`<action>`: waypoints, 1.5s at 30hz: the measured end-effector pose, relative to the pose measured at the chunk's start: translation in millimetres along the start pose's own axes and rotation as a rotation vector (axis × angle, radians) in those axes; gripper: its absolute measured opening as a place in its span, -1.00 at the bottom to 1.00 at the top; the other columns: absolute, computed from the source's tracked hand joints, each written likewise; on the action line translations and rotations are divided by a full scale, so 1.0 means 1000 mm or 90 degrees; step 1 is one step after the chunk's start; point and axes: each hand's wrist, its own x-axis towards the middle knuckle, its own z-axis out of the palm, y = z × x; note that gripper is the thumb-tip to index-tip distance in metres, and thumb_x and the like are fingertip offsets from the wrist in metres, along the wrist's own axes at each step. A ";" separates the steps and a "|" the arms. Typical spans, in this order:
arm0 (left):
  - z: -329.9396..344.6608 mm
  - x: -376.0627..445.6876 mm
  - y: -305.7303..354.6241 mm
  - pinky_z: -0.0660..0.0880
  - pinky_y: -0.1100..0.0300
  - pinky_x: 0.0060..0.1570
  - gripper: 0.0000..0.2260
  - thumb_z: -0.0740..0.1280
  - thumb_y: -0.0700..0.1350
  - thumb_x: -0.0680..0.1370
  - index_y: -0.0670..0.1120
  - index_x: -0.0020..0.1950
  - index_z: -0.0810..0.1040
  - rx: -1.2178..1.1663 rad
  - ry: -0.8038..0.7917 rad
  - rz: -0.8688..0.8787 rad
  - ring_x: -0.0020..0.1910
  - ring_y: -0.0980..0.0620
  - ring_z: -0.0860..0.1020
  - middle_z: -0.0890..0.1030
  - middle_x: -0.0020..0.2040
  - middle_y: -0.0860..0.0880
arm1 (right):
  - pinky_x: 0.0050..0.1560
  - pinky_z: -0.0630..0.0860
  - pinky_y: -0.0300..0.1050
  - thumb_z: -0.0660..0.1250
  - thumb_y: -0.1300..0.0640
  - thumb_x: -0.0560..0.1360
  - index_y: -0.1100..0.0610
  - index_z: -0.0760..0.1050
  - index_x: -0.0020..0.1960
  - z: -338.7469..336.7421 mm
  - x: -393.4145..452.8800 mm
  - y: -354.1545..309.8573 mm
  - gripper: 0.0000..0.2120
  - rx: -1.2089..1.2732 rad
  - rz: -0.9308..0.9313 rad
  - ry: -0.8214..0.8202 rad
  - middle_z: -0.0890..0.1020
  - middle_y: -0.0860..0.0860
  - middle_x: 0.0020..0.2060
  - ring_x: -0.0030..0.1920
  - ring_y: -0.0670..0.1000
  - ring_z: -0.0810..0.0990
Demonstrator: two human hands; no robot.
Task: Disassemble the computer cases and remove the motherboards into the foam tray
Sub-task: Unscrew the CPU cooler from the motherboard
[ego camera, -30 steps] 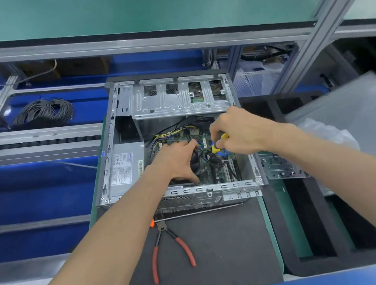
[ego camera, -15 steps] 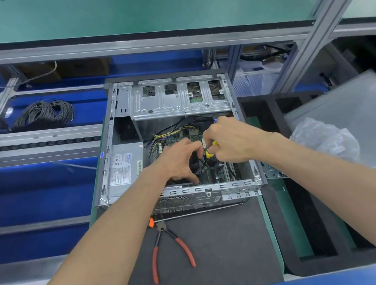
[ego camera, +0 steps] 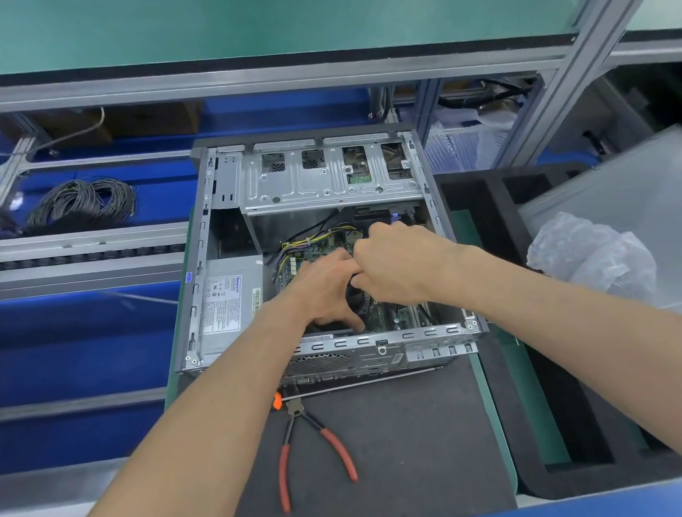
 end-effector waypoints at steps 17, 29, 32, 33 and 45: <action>-0.014 -0.018 0.012 0.44 0.22 -0.07 -0.87 0.55 -0.21 0.42 -0.02 -0.22 0.65 -0.495 0.062 0.073 -0.26 0.10 0.54 0.66 -0.27 0.07 | -0.31 0.36 -0.02 0.29 0.10 0.55 0.17 0.26 0.20 -0.009 -0.003 0.012 -0.68 -0.012 -0.157 -0.052 0.53 0.07 -0.13 -0.26 0.13 0.53; -0.016 -0.028 0.024 0.16 0.36 -0.47 -0.79 0.61 -0.05 0.37 0.25 -0.34 0.70 -0.490 0.142 -0.007 -0.49 0.13 0.17 0.39 -0.55 0.11 | -0.27 0.25 0.00 0.26 0.09 0.61 0.15 0.43 -0.15 -0.005 -0.020 0.011 -0.80 -0.072 -0.127 0.101 0.34 0.03 -0.22 -0.27 0.08 0.35; -0.019 -0.034 0.023 0.20 0.42 -0.45 -0.68 0.49 -0.24 0.49 0.21 -0.25 0.70 -0.534 0.126 0.040 -0.54 0.20 0.25 0.43 -0.55 0.18 | -0.23 0.33 0.02 0.25 0.17 0.59 0.10 0.29 -0.13 -0.010 -0.020 0.017 -0.83 -0.050 -0.152 0.074 0.40 0.03 -0.18 -0.19 0.10 0.43; -0.020 -0.036 0.024 0.22 0.48 -0.45 -0.71 0.45 -0.30 0.52 0.13 -0.14 0.71 -0.542 0.123 0.051 -0.55 0.26 0.30 0.47 -0.55 0.21 | -0.18 0.39 0.04 0.25 0.20 0.58 0.12 0.33 -0.10 -0.012 -0.020 0.019 -0.88 -0.050 -0.146 0.064 0.45 0.04 -0.15 -0.14 0.12 0.47; -0.016 -0.028 0.032 0.33 0.49 -0.36 -0.74 0.62 -0.08 0.33 0.32 -0.28 0.69 -0.459 0.184 -0.005 -0.47 0.33 0.43 0.61 -0.46 0.21 | -0.22 0.40 0.03 0.12 -0.06 0.67 0.18 0.35 -0.02 0.004 -0.018 0.013 -0.70 -0.034 -0.013 0.041 0.44 0.11 -0.23 -0.19 0.24 0.53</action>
